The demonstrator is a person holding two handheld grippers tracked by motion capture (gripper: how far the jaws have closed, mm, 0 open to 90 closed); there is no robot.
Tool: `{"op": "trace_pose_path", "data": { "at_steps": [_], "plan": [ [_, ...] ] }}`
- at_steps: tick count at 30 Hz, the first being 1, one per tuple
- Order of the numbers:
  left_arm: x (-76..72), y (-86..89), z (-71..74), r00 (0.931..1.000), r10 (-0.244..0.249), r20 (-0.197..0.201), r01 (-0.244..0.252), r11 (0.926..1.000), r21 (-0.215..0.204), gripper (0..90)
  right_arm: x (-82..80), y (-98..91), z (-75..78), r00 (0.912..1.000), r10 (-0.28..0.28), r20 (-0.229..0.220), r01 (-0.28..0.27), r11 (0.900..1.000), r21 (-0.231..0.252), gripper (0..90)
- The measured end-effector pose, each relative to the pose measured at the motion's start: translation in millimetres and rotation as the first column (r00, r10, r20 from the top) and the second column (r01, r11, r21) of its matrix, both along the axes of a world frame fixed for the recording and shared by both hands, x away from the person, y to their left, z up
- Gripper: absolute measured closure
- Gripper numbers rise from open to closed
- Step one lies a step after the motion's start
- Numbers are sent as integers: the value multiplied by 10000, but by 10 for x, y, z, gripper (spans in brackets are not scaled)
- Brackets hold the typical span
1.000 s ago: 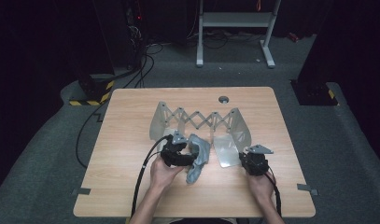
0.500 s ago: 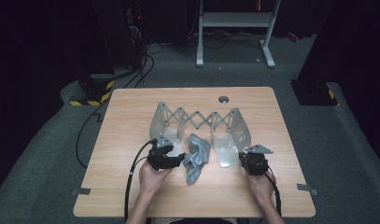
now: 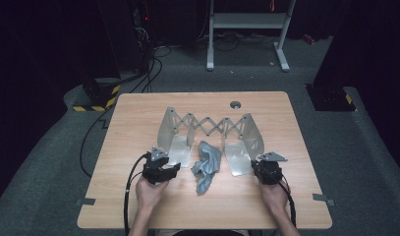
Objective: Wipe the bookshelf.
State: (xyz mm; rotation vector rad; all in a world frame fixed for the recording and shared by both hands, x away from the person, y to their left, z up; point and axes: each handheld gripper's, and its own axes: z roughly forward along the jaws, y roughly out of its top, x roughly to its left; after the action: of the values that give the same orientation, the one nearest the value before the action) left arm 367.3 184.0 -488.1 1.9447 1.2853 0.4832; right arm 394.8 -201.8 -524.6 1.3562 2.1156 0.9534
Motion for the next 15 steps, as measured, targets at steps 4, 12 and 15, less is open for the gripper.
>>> {"op": "trace_pose_path", "data": {
  "at_steps": [4, 12, 15],
  "plan": [
    [9, 64, -39, 9988, 484, 27, -484, 9988, 20, 443, 9, 4, 0, 10000, 14, -9, -14, 10000, 16, 867],
    [175, 166, -140, 9893, 1454, -124, -1449, 9889, 325, 467, 11, 1, 0, 10000, 31, -12, -31, 10000, 26, 867],
    [245, 189, -198, 9865, 1635, -106, -1629, 9856, 445, 488, 11, 0, 0, 10000, 27, -19, -27, 10000, 30, 867]
  ]
}}
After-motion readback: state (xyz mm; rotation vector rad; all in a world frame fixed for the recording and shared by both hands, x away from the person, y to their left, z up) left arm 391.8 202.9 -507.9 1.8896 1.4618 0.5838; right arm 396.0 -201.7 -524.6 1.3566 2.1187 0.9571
